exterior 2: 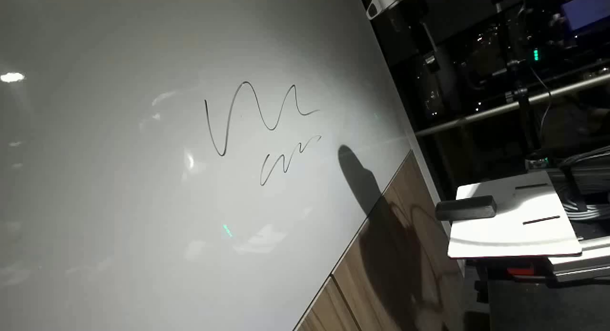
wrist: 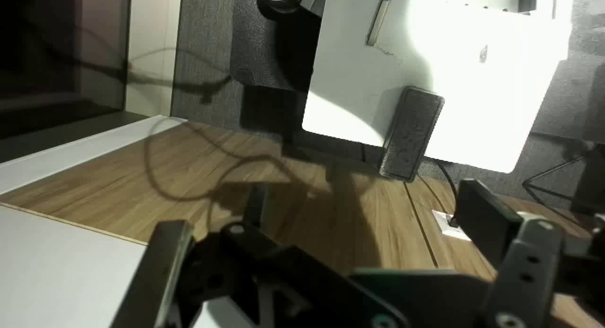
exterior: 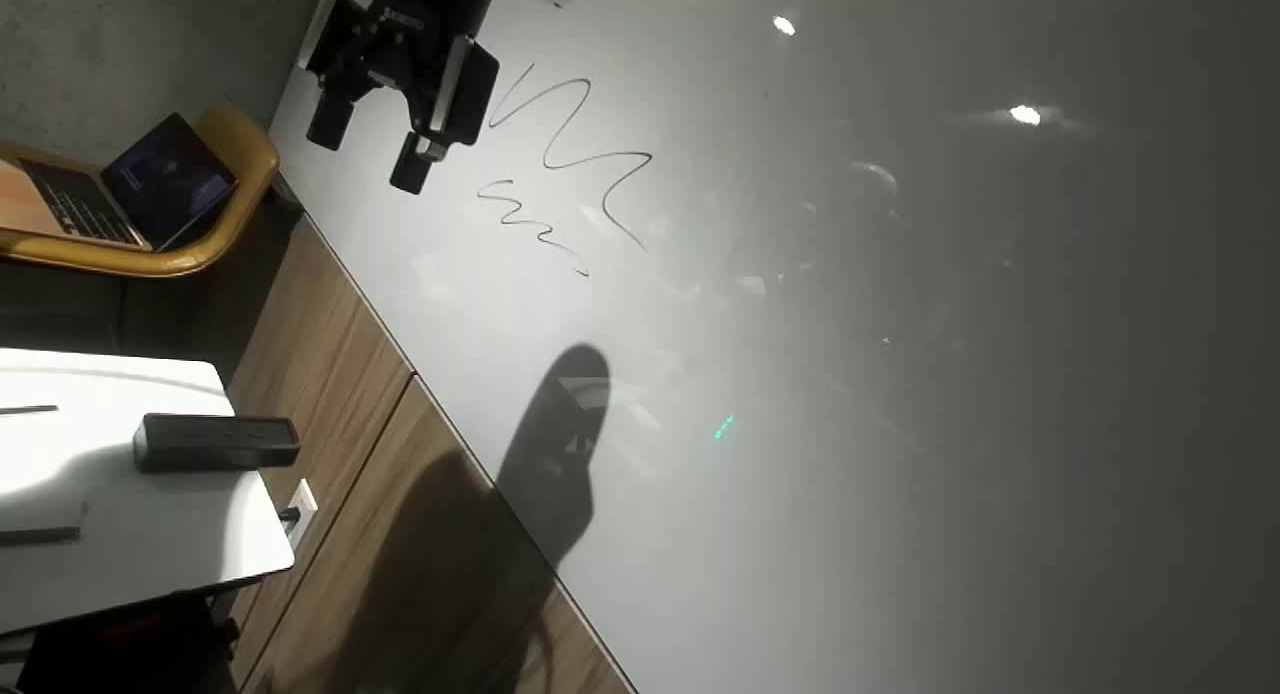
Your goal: Use the duster to erase the writings on the board
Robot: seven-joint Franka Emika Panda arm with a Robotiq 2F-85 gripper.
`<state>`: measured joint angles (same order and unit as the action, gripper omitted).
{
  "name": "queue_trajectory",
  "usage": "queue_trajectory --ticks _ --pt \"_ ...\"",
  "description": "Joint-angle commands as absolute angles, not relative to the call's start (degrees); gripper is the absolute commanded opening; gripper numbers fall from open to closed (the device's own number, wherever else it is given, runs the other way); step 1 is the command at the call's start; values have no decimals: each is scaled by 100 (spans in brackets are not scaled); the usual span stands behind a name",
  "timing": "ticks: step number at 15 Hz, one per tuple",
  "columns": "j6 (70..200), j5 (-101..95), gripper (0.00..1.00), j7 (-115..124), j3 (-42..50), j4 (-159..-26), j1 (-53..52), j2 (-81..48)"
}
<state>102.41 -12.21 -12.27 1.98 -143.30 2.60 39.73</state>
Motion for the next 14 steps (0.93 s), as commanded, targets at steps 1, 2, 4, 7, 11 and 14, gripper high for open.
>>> queue_trajectory --ticks 1,2,4,7,11,14 --pt "10216 -1264 100 -1181 269 -14310 166 3973" --pt "10216 -1264 100 -1181 269 -14304 166 3976" --pt "10216 -1264 100 -1181 269 -14298 166 3976" --pt "10216 -1264 100 -1181 269 -14296 166 3976" --pt "10237 -1272 100 -1175 259 -14344 162 3995" --pt "10430 -1095 100 -1169 269 -14619 35 4156"
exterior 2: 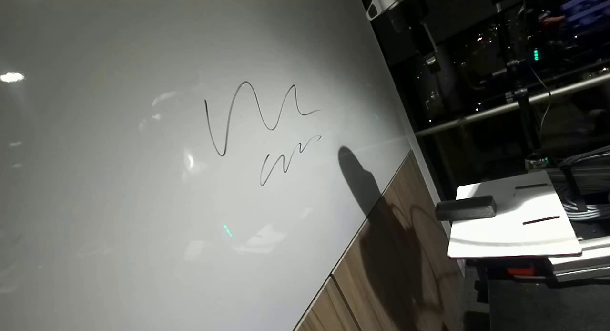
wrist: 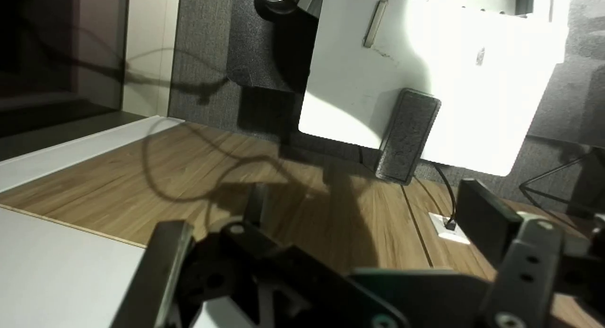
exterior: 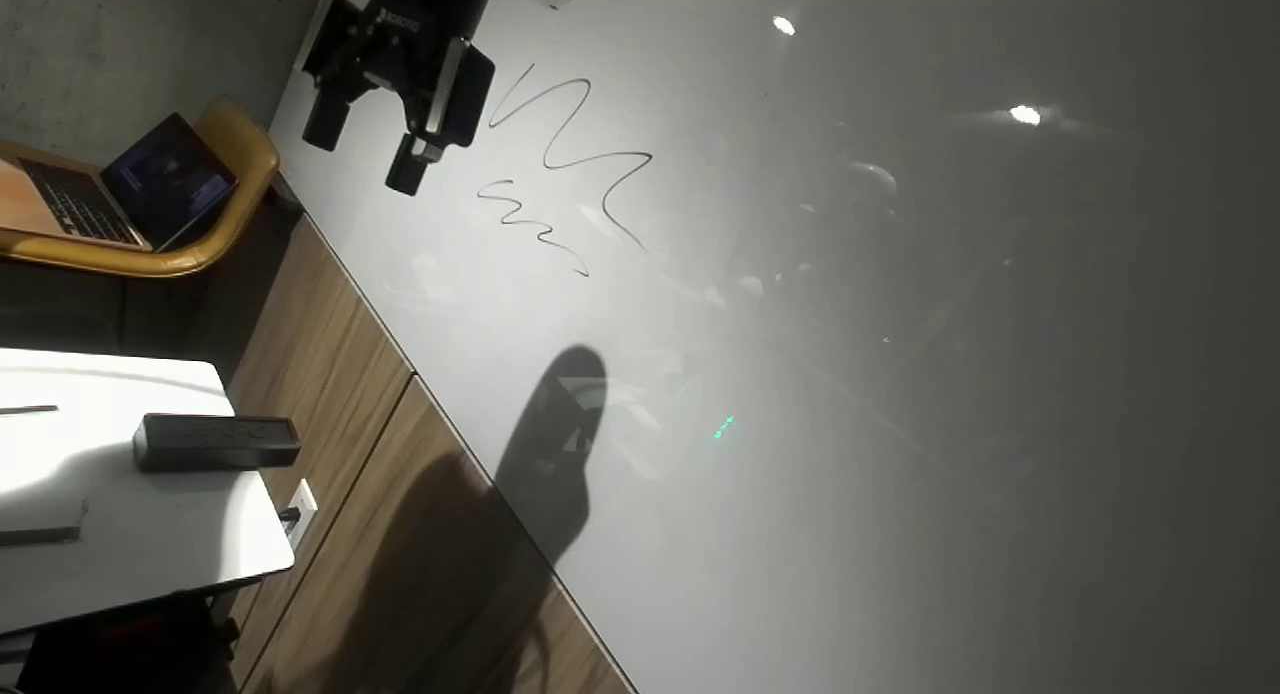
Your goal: Use the duster to erase the writings on the board
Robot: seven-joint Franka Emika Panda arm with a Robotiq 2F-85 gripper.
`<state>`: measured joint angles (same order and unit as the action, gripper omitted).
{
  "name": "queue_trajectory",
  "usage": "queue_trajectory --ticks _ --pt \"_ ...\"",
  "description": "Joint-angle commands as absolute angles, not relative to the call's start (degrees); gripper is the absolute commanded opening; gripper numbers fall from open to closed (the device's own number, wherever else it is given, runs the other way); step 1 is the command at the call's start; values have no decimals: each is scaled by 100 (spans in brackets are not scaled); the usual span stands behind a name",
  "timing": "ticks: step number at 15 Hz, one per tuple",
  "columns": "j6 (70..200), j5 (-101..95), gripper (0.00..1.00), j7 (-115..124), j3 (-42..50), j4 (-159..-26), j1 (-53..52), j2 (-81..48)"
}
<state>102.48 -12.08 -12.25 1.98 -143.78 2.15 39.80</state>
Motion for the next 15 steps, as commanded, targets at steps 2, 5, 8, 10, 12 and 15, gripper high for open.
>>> queue_trajectory --ticks 2,5,8,10,12,15 --pt "10713 -921 100 -1046 249 -14842 -60 4255" --pt "11402 -518 100 -653 153 -15312 -180 4406" --pt "12283 -485 100 -123 -114 -15908 -135 4421" --pt "12678 -592 100 126 -291 -15711 -87 3900" --pt "13067 -689 100 342 -432 -15919 -18 3698" --pt "13437 -807 100 525 -529 -15947 72 3176"
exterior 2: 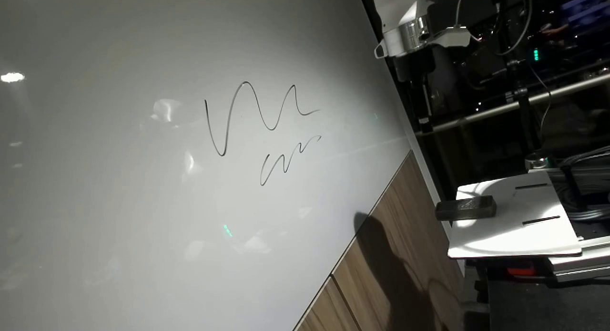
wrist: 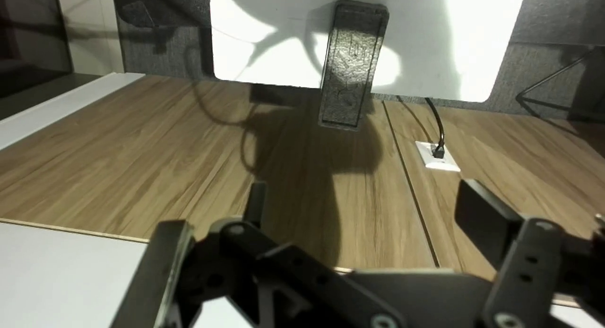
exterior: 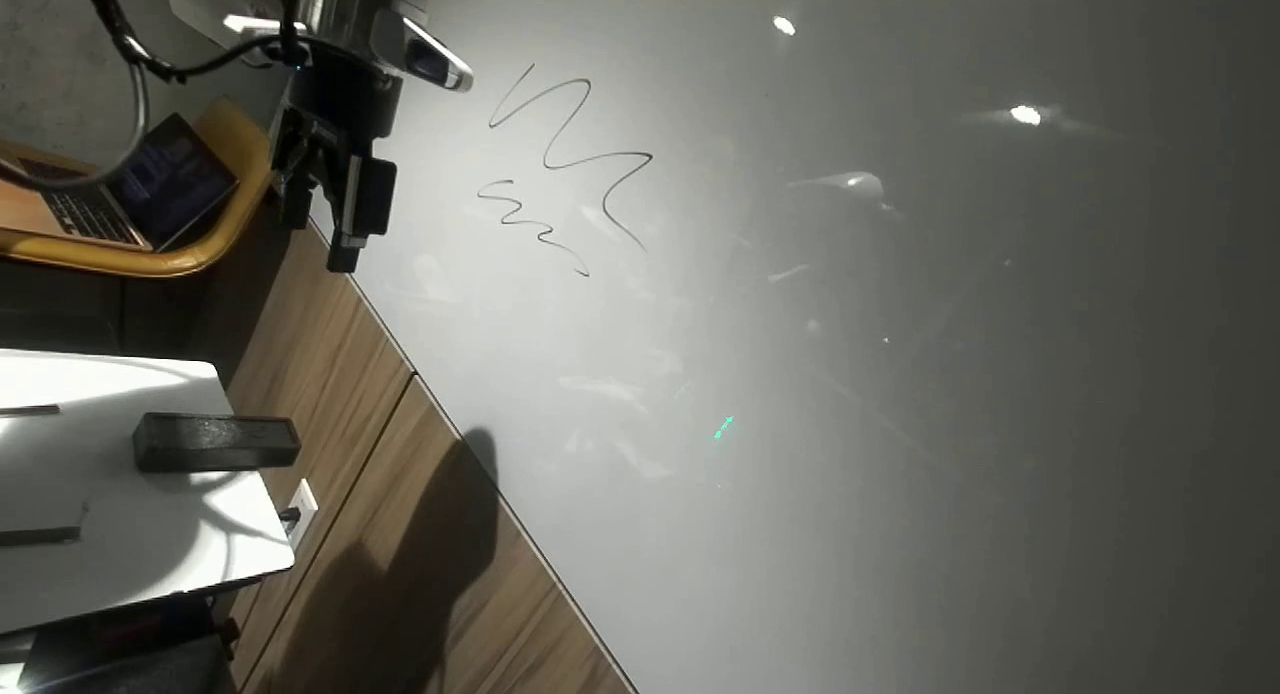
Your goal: Use the duster to erase the writings on the board
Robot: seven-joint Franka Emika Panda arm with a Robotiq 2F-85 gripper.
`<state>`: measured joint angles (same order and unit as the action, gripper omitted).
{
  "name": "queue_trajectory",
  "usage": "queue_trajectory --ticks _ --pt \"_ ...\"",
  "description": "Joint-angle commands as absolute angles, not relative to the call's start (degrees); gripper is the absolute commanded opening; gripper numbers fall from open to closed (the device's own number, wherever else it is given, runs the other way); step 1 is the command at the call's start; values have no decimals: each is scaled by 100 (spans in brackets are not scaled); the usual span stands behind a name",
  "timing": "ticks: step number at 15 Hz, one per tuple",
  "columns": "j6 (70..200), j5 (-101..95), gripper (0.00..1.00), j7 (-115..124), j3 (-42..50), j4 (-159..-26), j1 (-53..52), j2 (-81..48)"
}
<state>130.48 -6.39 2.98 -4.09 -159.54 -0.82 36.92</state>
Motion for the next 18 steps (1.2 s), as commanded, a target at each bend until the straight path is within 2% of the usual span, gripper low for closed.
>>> queue_trajectory --ticks 1,8,18 --pt "13522 -881 100 620 -564 -15950 135 2936" --pt "13671 -894 100 575 -334 -15968 200 1603" --pt "15153 -1129 100 764 -357 -15955 103 502"
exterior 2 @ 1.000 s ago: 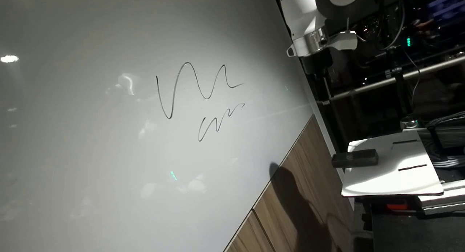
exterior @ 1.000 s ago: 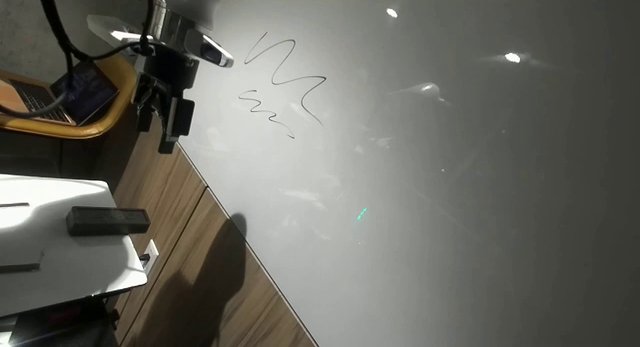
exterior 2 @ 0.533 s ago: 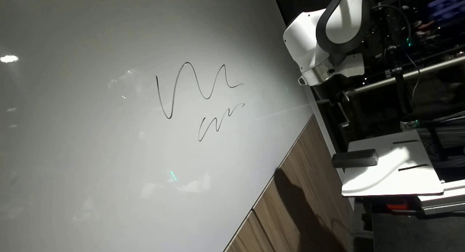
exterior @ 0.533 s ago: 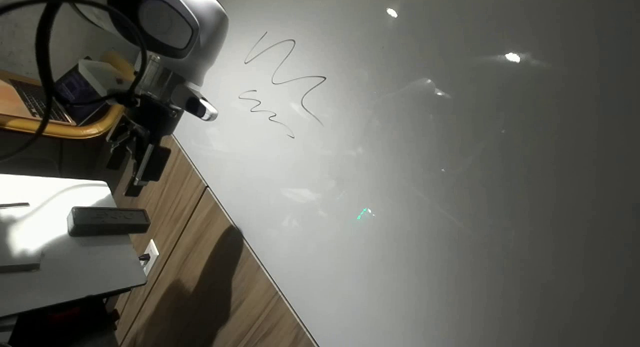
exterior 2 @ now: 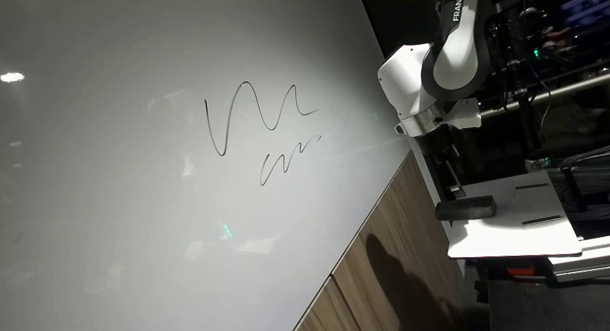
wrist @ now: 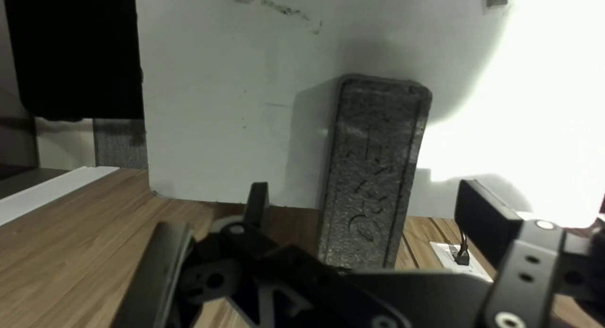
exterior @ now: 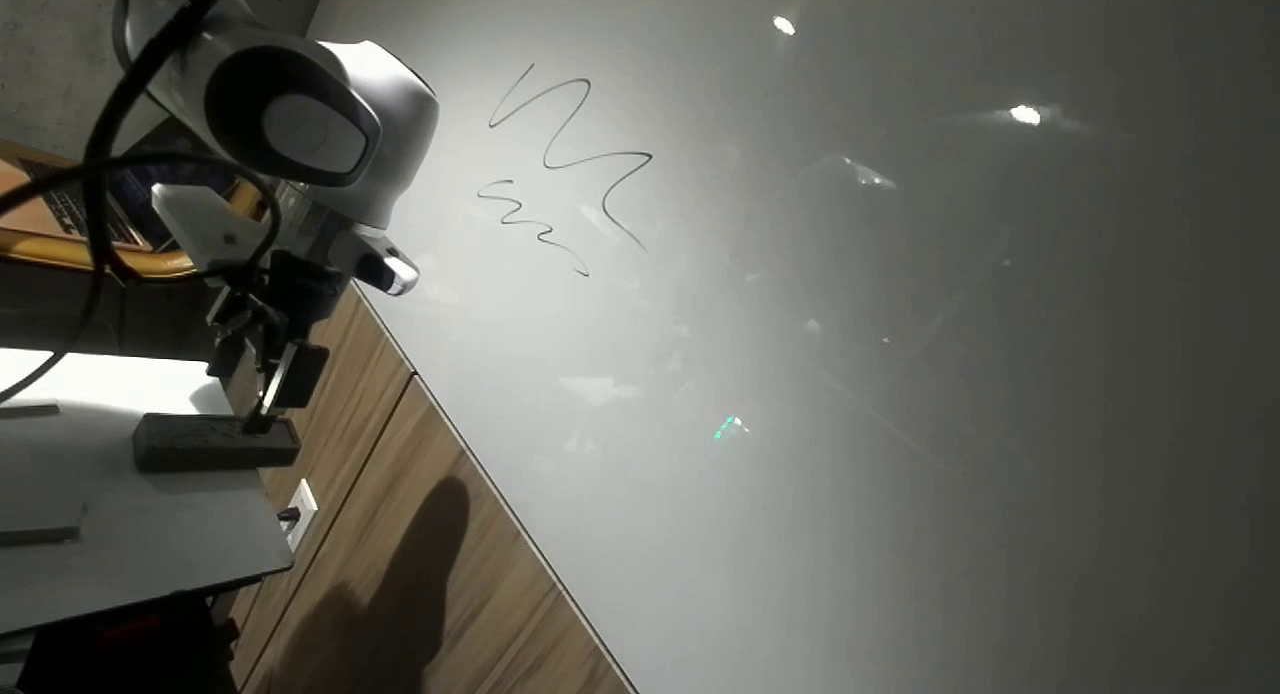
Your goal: Use the duster to erase the writings on the board
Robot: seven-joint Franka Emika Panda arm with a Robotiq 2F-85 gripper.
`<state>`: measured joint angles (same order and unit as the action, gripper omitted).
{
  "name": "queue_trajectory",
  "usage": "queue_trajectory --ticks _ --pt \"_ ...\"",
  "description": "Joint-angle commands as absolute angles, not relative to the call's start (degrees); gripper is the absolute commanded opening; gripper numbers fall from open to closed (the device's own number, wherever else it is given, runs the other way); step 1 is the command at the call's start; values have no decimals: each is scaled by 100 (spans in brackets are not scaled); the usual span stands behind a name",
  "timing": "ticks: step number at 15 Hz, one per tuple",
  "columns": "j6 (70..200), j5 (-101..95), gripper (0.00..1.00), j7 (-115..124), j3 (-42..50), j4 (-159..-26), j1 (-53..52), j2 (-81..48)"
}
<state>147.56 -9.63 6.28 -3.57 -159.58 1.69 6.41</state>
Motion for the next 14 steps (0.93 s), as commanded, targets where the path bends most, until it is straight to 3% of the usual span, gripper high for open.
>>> queue_trajectory --ticks 1,14 --pt "15233 -1191 100 815 -357 -15946 99 467" --pt "15479 -1584 100 1326 -246 -15933 51 -131"
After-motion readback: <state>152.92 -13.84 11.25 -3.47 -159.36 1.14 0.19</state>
